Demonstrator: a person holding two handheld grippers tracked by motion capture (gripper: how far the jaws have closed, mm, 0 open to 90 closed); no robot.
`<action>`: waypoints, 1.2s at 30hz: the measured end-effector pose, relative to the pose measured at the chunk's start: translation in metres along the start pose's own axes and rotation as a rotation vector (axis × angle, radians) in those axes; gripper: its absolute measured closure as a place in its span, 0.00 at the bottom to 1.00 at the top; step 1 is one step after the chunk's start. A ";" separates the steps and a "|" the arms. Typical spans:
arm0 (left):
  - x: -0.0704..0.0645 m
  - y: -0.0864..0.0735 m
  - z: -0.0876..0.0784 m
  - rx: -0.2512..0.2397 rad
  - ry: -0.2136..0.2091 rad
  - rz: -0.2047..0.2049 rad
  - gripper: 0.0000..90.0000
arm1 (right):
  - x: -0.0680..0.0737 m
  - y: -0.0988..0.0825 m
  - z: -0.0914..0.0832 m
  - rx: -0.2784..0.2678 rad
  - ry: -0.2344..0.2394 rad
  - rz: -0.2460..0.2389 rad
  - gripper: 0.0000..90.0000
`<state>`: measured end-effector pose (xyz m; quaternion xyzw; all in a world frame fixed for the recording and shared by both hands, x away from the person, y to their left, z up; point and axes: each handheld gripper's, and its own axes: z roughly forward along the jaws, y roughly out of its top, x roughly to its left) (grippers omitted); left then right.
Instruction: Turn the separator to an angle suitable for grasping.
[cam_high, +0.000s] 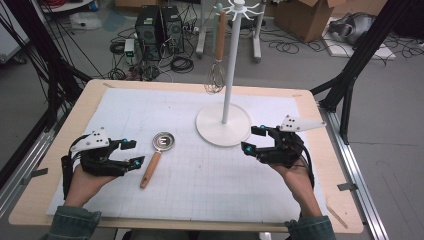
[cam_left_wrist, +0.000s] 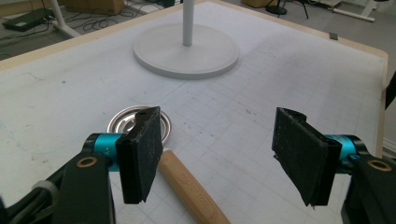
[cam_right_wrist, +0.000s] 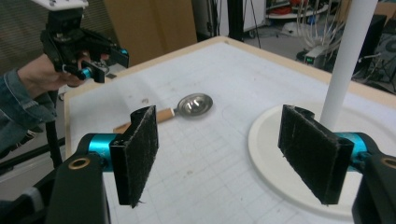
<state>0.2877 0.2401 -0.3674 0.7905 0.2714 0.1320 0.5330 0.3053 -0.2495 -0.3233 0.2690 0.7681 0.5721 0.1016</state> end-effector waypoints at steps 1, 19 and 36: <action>0.000 -0.001 0.001 0.001 -0.005 0.003 0.40 | 0.000 -0.002 0.000 0.004 0.000 0.000 0.31; 0.003 -0.019 0.006 0.080 -0.012 -0.002 0.82 | 0.013 -0.030 -0.009 0.017 -0.026 -0.005 0.30; 0.015 -0.043 0.010 0.189 0.035 0.005 1.00 | 0.014 -0.049 -0.012 0.021 -0.030 -0.018 0.30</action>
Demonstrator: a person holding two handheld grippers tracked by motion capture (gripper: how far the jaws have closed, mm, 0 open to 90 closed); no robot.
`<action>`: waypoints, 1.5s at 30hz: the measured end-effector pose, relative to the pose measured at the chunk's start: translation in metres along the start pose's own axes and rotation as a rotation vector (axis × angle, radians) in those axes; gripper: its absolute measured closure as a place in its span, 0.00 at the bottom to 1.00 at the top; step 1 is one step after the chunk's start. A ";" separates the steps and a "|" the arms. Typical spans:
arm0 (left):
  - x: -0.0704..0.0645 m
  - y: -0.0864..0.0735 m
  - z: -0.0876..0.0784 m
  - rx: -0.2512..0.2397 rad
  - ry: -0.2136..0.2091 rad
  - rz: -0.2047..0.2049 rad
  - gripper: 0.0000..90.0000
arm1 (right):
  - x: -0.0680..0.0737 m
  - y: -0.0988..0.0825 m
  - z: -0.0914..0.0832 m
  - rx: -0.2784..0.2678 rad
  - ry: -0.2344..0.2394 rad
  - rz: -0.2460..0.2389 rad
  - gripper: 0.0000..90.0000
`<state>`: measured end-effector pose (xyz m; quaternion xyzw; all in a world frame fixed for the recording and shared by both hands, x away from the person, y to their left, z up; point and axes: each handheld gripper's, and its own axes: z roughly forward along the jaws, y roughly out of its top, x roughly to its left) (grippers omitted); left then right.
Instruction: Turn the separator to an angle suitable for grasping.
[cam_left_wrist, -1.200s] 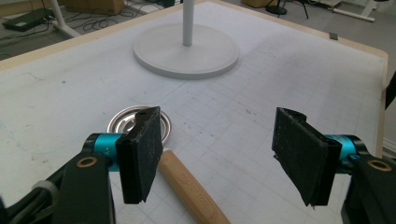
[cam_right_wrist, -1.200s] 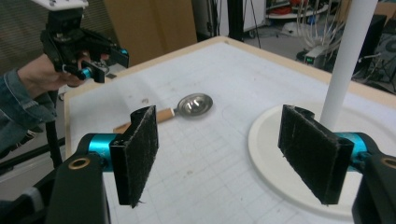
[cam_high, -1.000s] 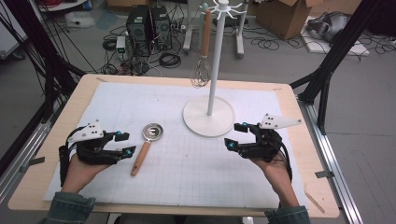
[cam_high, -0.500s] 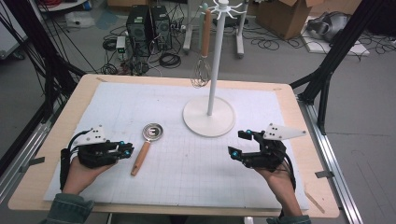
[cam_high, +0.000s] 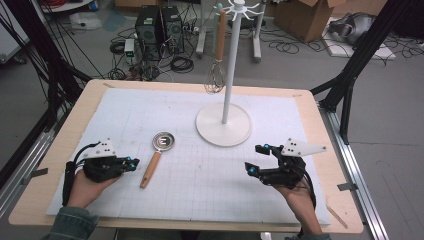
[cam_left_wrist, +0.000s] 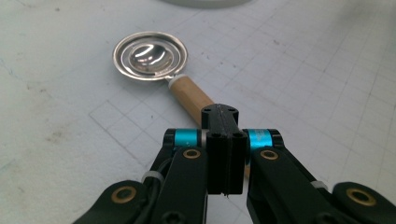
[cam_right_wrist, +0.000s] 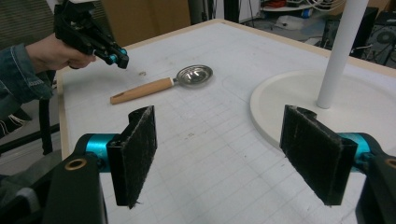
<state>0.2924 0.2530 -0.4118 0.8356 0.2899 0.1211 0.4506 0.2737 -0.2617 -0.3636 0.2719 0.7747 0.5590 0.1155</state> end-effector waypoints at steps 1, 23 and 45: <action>0.001 -0.002 0.001 0.007 -0.004 -0.002 1.00 | 0.000 -0.001 0.000 0.002 0.000 0.002 0.30; -0.004 -0.017 0.021 0.100 -0.049 -0.003 1.00 | 0.000 -0.006 -0.001 0.013 -0.010 0.002 0.30; -0.011 -0.014 0.034 0.113 -0.092 0.000 1.00 | -0.002 -0.008 -0.004 0.020 -0.016 -0.003 0.30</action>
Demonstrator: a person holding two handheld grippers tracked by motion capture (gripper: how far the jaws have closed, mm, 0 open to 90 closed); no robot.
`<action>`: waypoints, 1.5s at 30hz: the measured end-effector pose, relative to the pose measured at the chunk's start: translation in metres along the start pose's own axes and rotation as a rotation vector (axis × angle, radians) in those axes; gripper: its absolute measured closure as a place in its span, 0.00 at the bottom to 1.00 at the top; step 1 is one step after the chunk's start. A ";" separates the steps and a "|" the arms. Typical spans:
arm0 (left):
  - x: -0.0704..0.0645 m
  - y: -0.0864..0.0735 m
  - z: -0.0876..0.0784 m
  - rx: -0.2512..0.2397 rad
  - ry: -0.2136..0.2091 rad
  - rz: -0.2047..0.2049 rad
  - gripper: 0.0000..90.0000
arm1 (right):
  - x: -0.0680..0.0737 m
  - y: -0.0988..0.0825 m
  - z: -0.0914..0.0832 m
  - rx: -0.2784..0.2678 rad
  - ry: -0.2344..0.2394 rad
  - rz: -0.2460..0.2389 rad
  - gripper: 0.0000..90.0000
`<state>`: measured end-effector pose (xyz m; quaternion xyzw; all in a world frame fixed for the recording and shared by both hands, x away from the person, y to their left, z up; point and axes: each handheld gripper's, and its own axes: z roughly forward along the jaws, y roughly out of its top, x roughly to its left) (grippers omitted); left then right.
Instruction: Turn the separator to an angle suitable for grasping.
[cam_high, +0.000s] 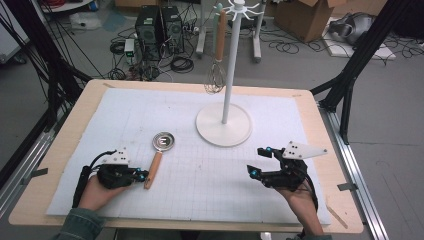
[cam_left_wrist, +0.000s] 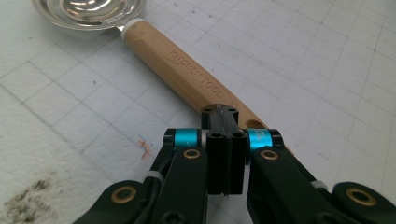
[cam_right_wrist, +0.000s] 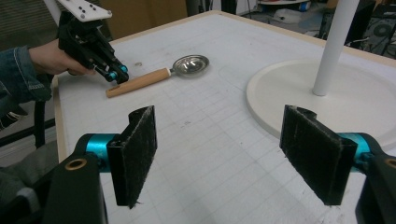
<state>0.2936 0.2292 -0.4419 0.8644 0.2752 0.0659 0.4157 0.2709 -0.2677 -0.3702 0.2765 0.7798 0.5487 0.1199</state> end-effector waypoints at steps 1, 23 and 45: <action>-0.001 0.001 0.001 0.001 -0.003 0.002 1.00 | 0.000 0.000 0.000 0.002 0.001 0.003 0.30; -0.013 0.015 0.020 0.010 -0.045 0.042 1.00 | -0.003 -0.002 -0.001 0.027 -0.007 0.008 0.30; -0.026 0.030 0.044 0.008 -0.063 0.065 1.00 | -0.003 -0.005 0.001 0.036 -0.007 0.001 0.30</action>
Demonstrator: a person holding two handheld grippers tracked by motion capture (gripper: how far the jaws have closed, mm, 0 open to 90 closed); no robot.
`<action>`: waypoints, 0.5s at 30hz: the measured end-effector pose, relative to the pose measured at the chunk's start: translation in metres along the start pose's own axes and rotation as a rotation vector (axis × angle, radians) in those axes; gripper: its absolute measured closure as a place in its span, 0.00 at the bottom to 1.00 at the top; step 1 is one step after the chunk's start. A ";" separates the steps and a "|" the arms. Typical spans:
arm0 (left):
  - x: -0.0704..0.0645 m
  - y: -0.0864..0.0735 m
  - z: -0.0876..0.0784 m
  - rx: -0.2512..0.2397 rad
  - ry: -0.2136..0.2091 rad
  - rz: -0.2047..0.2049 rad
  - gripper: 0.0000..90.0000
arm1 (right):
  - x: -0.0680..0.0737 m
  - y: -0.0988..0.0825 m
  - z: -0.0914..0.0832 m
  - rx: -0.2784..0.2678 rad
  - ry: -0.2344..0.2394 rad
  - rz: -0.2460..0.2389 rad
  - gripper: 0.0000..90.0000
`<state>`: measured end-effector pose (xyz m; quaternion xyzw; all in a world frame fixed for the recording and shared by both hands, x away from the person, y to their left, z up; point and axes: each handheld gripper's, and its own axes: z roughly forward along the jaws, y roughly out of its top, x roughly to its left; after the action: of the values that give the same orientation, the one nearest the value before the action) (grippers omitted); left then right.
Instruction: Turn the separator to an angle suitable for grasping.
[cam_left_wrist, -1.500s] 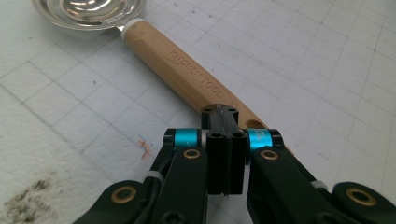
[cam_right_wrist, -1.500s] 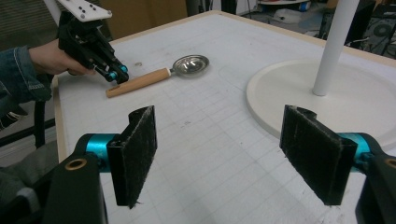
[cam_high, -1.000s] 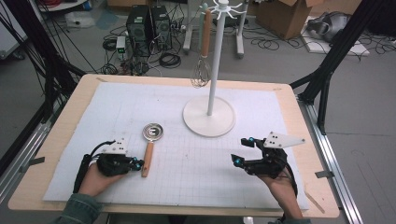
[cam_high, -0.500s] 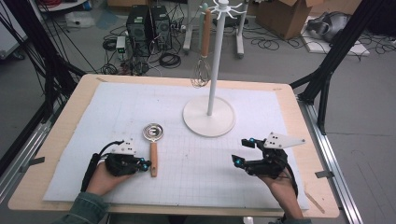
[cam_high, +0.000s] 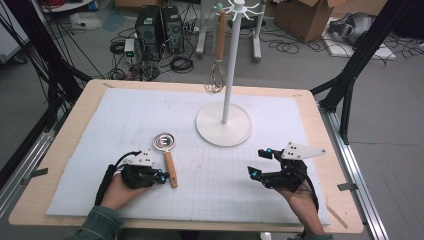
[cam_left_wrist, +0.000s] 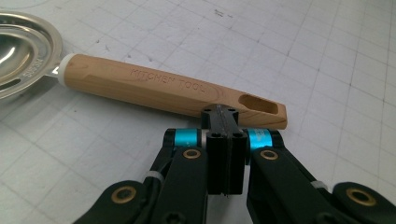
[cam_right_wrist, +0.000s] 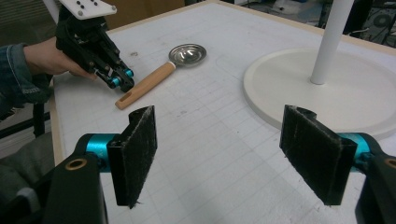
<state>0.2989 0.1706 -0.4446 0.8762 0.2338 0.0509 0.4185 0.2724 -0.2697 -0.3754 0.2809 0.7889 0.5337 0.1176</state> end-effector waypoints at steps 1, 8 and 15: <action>0.000 0.001 0.001 0.001 0.002 -0.001 1.00 | 0.000 0.000 0.000 0.003 0.002 0.003 0.30; -0.003 0.006 0.009 -0.004 0.004 -0.002 1.00 | 0.001 -0.001 0.001 0.007 0.002 0.006 0.30; -0.004 0.010 0.015 -0.011 0.005 -0.005 1.00 | 0.000 -0.001 0.002 0.007 0.002 0.002 0.30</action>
<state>0.3036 0.1523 -0.4463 0.8731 0.2369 0.0535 0.4228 0.2728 -0.2684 -0.3772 0.2816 0.7905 0.5315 0.1154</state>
